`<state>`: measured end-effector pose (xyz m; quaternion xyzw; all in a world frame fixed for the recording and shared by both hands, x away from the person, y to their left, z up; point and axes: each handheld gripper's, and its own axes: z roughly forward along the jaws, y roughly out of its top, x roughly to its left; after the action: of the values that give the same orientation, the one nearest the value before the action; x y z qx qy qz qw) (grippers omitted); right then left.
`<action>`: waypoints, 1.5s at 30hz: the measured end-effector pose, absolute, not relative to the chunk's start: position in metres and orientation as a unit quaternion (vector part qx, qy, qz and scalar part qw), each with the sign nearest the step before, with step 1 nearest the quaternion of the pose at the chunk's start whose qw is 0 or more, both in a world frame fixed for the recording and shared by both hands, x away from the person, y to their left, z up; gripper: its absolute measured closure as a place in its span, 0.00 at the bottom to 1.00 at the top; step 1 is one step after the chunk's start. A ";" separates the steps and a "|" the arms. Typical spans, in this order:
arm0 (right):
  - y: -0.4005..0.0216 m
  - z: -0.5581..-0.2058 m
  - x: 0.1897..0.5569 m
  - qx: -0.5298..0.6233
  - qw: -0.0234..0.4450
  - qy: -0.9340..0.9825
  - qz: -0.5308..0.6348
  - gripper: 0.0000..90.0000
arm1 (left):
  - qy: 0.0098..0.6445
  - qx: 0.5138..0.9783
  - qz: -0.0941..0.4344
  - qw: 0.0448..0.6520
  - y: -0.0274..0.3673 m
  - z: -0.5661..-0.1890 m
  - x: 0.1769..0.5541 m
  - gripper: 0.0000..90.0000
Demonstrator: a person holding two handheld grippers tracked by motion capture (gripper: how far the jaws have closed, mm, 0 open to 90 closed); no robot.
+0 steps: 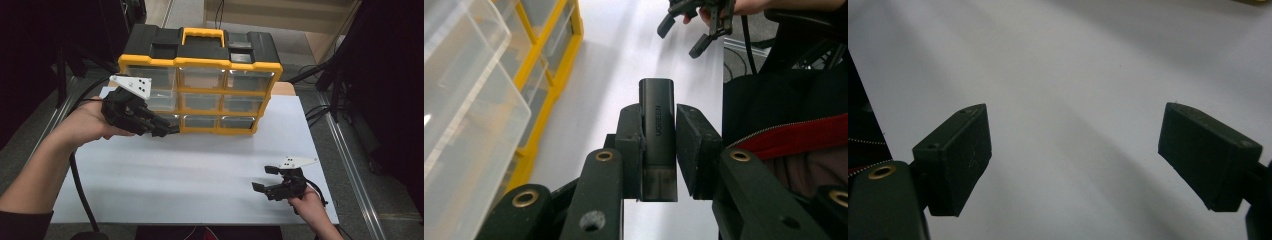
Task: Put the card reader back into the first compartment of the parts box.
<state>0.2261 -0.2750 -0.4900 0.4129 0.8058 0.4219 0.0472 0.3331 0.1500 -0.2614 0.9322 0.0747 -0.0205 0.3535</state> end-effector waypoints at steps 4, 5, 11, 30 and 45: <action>-0.276 -0.490 0.226 0.415 0.048 0.804 0.423 0.14 | 0.074 0.933 -0.021 0.351 0.148 -0.253 0.335 0.83; -0.275 -0.491 0.227 0.416 0.048 0.804 0.422 0.14 | 0.074 0.934 -0.020 0.349 0.148 -0.251 0.335 0.83; -0.275 -0.491 0.227 0.417 0.049 0.805 0.420 0.14 | 0.069 0.935 -0.020 0.347 0.143 -0.238 0.336 0.83; -0.276 -0.491 0.228 0.416 0.048 0.805 0.420 0.14 | 0.063 0.934 0.011 0.352 0.141 -0.184 0.352 0.83; -0.275 -0.491 0.228 0.415 0.047 0.804 0.423 0.14 | 0.094 0.936 0.046 0.337 0.148 -0.177 0.382 0.83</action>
<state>0.2281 -0.2754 -0.4910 0.4147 0.8042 0.4232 0.0469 0.3818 0.1483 -0.1766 0.9357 0.0937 0.0458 0.3371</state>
